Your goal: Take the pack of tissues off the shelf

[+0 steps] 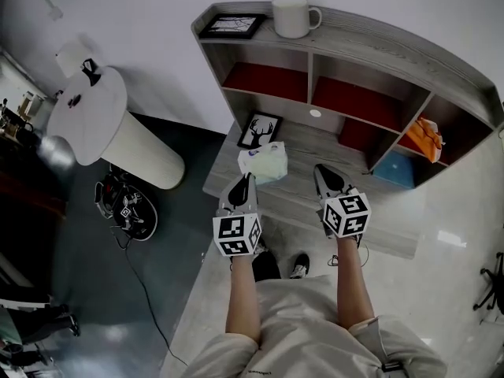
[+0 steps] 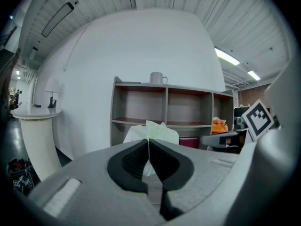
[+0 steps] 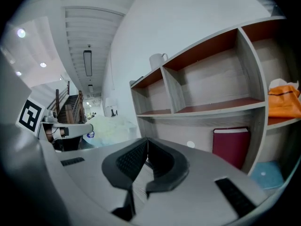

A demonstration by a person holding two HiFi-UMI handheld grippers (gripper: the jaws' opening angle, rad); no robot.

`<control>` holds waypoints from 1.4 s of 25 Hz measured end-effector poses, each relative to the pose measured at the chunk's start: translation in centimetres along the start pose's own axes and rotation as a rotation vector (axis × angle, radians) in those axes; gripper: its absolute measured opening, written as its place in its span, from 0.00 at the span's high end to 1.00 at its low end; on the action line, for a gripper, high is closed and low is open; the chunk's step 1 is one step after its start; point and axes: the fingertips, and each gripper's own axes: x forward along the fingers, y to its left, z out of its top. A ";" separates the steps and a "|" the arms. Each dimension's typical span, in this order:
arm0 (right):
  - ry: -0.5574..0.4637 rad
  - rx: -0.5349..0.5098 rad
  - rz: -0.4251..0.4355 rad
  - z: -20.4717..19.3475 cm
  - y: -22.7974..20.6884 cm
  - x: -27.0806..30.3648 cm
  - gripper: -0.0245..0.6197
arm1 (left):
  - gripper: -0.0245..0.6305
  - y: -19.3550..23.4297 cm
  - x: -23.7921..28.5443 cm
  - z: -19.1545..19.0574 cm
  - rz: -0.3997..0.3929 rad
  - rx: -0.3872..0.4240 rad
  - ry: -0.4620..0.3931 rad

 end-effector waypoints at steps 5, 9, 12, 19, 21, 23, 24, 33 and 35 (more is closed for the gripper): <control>0.004 -0.010 0.003 -0.3 0.5 -0.6 0.94 | 0.94 -0.2 -0.6 0.1 0.002 -0.009 -0.014; 0.000 -0.010 -0.013 -0.1 0.4 -0.8 0.94 | 0.94 -0.5 -0.4 0.1 -0.015 -0.008 -0.015; -0.010 0.000 -0.027 0.1 0.2 -0.8 0.94 | 0.94 -0.4 0.0 0.2 -0.028 -0.006 -0.017; 0.003 0.007 -0.006 -0.7 0.2 -0.7 0.94 | 0.94 0.2 0.2 0.2 -0.028 -0.016 -0.030; 0.008 0.021 -0.011 -0.9 -0.4 -0.8 0.94 | 0.94 0.2 0.1 -0.3 -0.030 -0.015 -0.022; 0.010 0.022 -0.023 -0.8 -0.8 -1.0 0.94 | 0.94 0.2 0.1 -0.4 -0.033 -0.012 -0.015; 0.009 0.020 -0.029 -0.7 -1.0 -1.0 0.94 | 0.94 0.2 0.2 -0.4 -0.034 -0.010 -0.015; 0.013 -0.009 -0.033 -0.1 -0.7 -0.7 0.94 | 0.94 0.0 0.5 0.4 -0.044 0.008 -0.022; 0.013 -0.011 -0.026 -0.1 -0.6 -0.7 0.94 | 0.94 -0.1 0.5 0.3 -0.046 0.005 -0.023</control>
